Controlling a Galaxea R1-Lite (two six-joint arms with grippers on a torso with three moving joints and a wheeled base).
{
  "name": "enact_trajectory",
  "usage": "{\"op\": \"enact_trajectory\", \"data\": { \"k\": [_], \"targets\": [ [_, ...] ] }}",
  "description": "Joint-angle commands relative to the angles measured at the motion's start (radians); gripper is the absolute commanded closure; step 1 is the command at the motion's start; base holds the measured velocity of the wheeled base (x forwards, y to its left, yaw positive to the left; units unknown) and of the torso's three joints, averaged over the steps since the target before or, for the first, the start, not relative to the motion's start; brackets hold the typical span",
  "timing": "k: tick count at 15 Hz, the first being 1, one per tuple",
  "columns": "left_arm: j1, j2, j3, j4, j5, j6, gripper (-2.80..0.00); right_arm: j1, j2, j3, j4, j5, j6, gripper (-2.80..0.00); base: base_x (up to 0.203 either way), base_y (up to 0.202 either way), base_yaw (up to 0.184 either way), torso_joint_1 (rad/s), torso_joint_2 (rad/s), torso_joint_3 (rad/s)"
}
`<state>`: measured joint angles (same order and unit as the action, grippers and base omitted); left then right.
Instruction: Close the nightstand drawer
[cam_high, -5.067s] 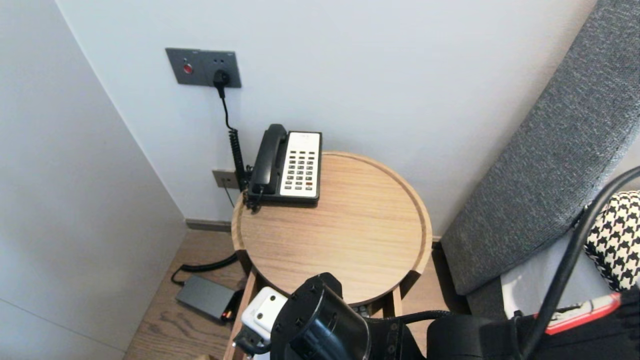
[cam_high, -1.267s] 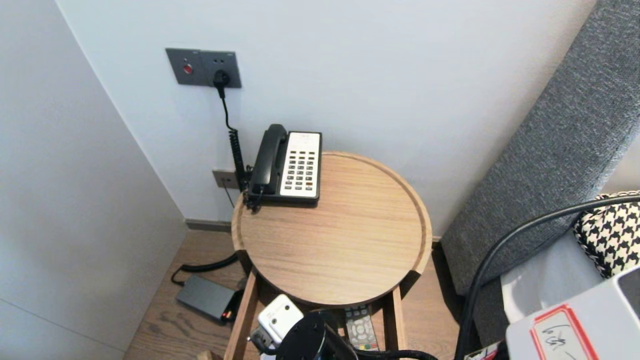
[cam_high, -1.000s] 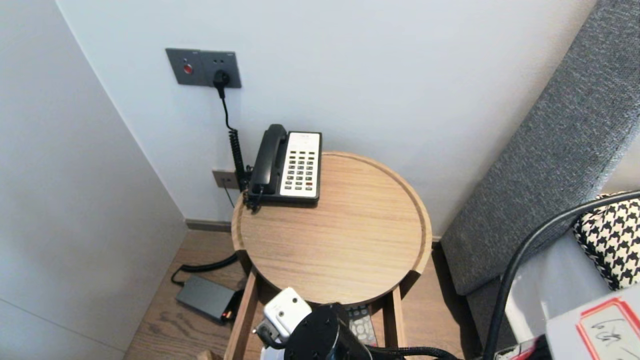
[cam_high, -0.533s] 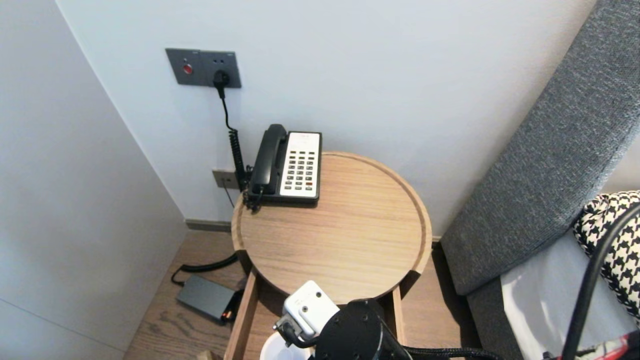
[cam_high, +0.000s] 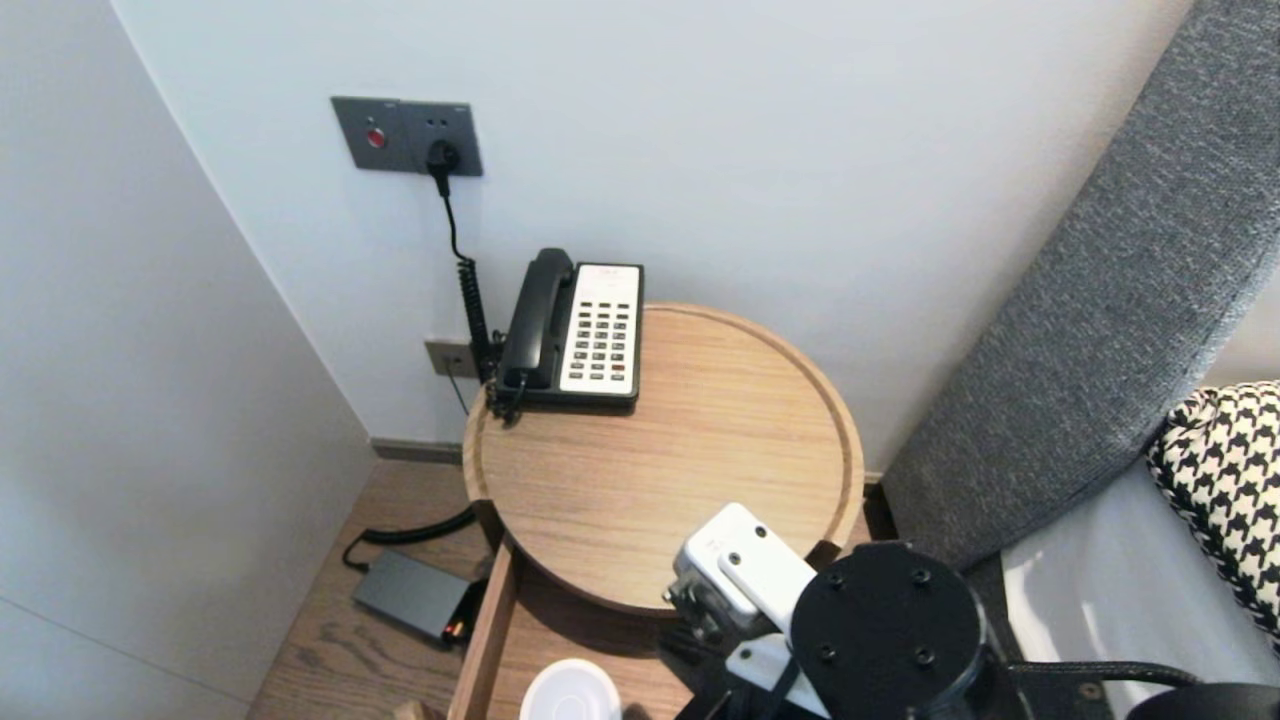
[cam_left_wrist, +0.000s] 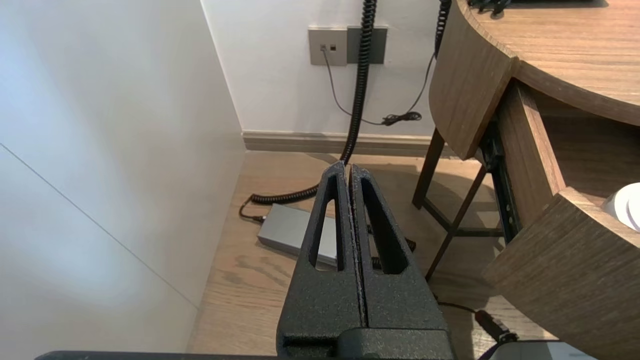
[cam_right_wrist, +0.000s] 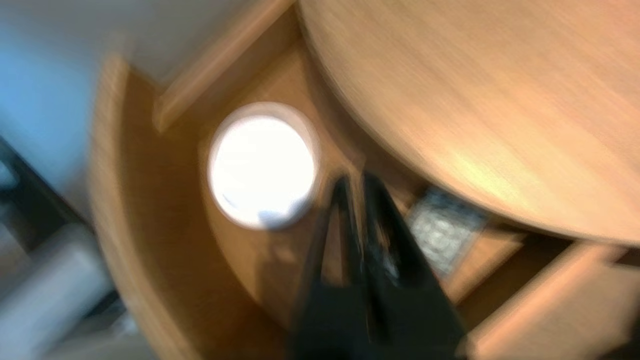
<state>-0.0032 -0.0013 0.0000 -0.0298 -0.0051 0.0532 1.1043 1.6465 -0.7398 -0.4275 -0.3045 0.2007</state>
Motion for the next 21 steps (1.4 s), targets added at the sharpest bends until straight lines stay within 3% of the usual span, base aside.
{"op": "enact_trajectory", "data": {
  "k": [1,7,12,16,21],
  "targets": [
    [0.000,0.000,0.012,-0.001,0.001,0.000,0.00,-0.042,-0.095,0.006,0.032,-0.002,0.001,0.00,0.000,0.000,0.000,0.000,0.00,0.000],
    [0.000,0.000,0.012,0.000,0.000,0.000,0.00,-0.219,-0.303,0.017,0.313,-0.001,0.067,0.00,0.000,0.000,0.000,0.000,0.00,0.000],
    [0.000,0.000,0.012,-0.001,-0.001,0.000,0.00,-0.256,-0.563,0.034,0.749,0.008,0.150,0.00,0.000,0.000,0.000,0.000,0.00,0.000],
    [0.000,0.000,0.012,-0.001,-0.001,0.000,0.00,-0.229,-0.622,0.173,0.795,0.023,0.146,0.00,0.000,0.000,0.000,0.000,0.00,0.000],
    [0.000,0.000,0.012,-0.001,0.001,0.000,0.00,-0.173,-0.578,0.229,0.794,0.136,0.141,0.00,0.000,0.000,0.000,0.000,0.00,0.000]
  ]
}}
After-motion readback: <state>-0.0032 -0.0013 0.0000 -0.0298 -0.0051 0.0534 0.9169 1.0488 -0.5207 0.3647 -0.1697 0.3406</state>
